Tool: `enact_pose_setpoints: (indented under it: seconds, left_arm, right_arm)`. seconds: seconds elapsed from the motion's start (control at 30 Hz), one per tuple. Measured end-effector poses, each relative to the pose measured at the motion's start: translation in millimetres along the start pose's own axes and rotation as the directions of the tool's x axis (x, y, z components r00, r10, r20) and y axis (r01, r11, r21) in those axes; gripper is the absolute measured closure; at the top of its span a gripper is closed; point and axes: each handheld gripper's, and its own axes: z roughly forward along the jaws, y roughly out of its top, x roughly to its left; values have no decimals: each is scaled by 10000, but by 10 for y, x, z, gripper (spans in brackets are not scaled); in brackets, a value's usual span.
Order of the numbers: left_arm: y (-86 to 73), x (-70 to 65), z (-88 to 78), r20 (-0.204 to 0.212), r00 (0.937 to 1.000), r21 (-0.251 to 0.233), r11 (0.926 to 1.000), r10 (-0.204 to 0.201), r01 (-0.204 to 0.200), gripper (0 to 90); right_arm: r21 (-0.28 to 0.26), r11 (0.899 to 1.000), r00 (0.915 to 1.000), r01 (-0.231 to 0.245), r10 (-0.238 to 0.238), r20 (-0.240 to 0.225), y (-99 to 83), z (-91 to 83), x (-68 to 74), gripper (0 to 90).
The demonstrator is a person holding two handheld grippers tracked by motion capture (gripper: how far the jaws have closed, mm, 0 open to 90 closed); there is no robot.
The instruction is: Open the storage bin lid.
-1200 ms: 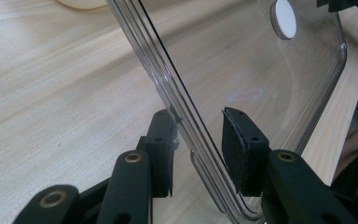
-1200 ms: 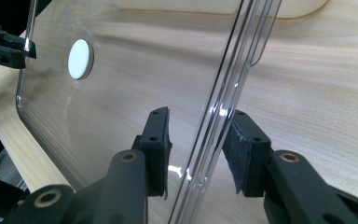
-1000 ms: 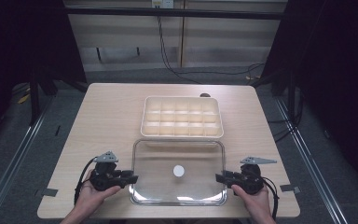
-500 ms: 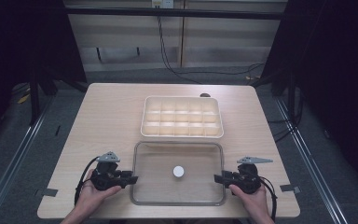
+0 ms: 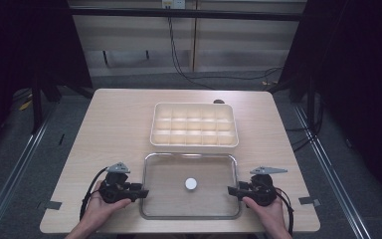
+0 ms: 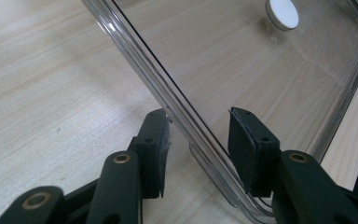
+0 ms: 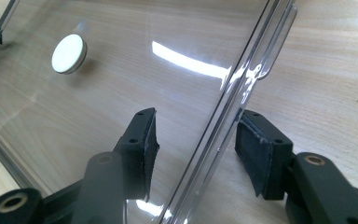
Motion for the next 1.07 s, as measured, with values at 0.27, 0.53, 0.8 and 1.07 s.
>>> enact_pose_setpoints:
  seconds: [0.27,0.53,0.8,1.07]
  left_arm:
    - [-2,-36,34,-505,9976,142,9988,473,-466,532]
    - [6,-9,-23,-516,9982,-166,9994,301,-310,427]
    - [-20,-28,-211,-684,9953,-1289,9887,683,-767,364]
    - [-139,46,-516,-1401,9901,-3103,9495,23,-461,351]
  right_arm:
    - [-313,9995,9998,-3,9,191,15,-14,0,422]
    - [-684,9976,10000,-60,62,28,23,-66,-39,385]
    - [-1743,9821,9952,717,-821,-532,37,-247,89,320]
    - [-3011,9467,9934,1141,-1051,460,4,-575,41,329]
